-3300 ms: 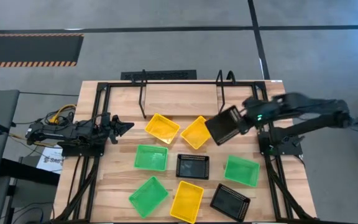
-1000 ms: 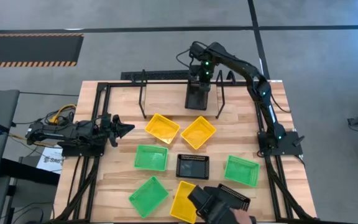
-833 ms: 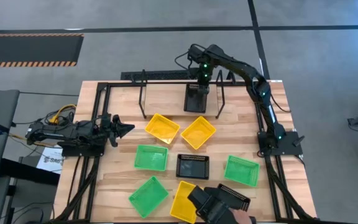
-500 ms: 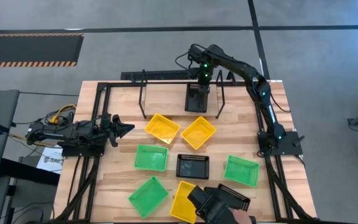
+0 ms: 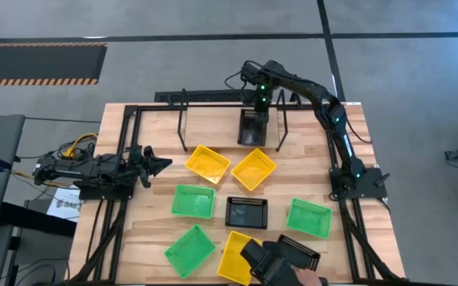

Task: Stack baskets on shelf by color
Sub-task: Put the top black bin on the shelf

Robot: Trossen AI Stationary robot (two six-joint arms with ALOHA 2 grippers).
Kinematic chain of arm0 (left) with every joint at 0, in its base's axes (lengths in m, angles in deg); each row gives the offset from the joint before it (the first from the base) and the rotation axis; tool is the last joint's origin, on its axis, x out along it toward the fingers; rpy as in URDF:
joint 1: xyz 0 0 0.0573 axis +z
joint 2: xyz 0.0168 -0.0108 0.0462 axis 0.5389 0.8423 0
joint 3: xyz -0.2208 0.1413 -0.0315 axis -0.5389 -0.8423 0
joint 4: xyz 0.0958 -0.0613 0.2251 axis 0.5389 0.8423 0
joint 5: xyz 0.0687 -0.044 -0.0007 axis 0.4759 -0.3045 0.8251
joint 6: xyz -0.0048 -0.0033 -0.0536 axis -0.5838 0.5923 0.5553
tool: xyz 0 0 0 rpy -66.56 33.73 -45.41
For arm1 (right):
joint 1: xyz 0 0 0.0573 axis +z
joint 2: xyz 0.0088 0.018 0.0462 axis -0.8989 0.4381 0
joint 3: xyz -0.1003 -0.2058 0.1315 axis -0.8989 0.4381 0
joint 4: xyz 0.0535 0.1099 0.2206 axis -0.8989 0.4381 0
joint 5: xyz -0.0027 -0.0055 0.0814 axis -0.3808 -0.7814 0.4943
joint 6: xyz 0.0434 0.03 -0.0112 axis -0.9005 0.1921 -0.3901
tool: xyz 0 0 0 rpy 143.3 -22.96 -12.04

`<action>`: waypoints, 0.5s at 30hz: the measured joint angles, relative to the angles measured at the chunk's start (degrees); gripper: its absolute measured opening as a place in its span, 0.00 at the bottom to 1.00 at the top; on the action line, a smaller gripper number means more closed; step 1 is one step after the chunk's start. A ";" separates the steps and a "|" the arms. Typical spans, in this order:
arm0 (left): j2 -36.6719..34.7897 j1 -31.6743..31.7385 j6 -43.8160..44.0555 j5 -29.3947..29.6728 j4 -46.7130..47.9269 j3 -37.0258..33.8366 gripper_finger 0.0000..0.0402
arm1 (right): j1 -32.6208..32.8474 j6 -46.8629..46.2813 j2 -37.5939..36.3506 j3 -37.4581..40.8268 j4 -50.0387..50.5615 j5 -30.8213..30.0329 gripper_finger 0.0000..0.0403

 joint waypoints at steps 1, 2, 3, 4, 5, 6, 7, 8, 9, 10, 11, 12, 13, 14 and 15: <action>0.00 0.00 0.00 0.00 0.00 0.00 0.00 | 0.01 -0.01 -0.01 0.82 -0.73 -0.58 0.01; 0.00 0.00 0.00 -0.01 0.00 0.00 0.00 | 0.01 0.07 -0.02 1.35 -1.27 -0.75 0.01; 0.00 0.00 0.00 -0.02 0.00 0.00 0.00 | 0.01 0.17 -0.02 1.68 -1.39 -0.75 0.01; 0.00 0.00 0.00 -0.01 0.00 0.00 0.00 | 0.01 0.22 -0.02 1.70 -1.36 -0.75 0.01; 0.00 0.00 -0.04 -0.02 0.00 0.00 0.00 | 0.01 0.30 -0.02 1.70 -1.49 -0.75 0.01; 0.00 0.00 -0.24 -0.02 0.00 0.00 0.00 | 0.01 0.58 -0.02 1.66 -1.77 -0.77 0.01; 0.00 0.01 -0.46 -0.02 0.00 0.00 0.00 | 0.01 0.70 -0.02 1.66 -1.99 -0.79 0.01; 0.00 0.00 -0.68 -0.02 0.00 0.00 0.00 | 0.01 0.69 -0.02 1.66 -2.13 -0.84 0.01; 0.00 0.00 -0.72 -0.02 0.00 0.00 0.00 | -0.04 0.66 -0.02 1.66 -2.20 -0.88 0.01; 0.00 0.00 -0.72 -0.02 0.00 0.00 0.00 | -0.08 0.68 -0.02 1.66 -2.22 -0.95 0.01; 0.00 0.00 -0.72 -0.02 0.00 0.00 0.00 | -0.08 0.68 -0.02 1.66 -2.24 -1.14 0.02; 0.00 0.00 -0.72 -0.02 0.00 0.00 0.00 | -0.08 0.70 -0.02 1.66 -2.31 -1.48 0.03; 0.00 0.00 -0.72 -0.02 0.00 0.00 0.00 | -0.06 1.01 -0.02 1.66 -2.39 -1.70 0.05; 0.00 0.02 -0.73 -0.02 0.00 0.00 0.00 | -0.06 1.29 -0.02 1.66 -2.61 -1.97 0.08; 0.00 0.00 -0.73 -0.02 0.00 0.00 0.00 | -0.06 1.34 -0.02 1.66 -2.94 -2.18 0.10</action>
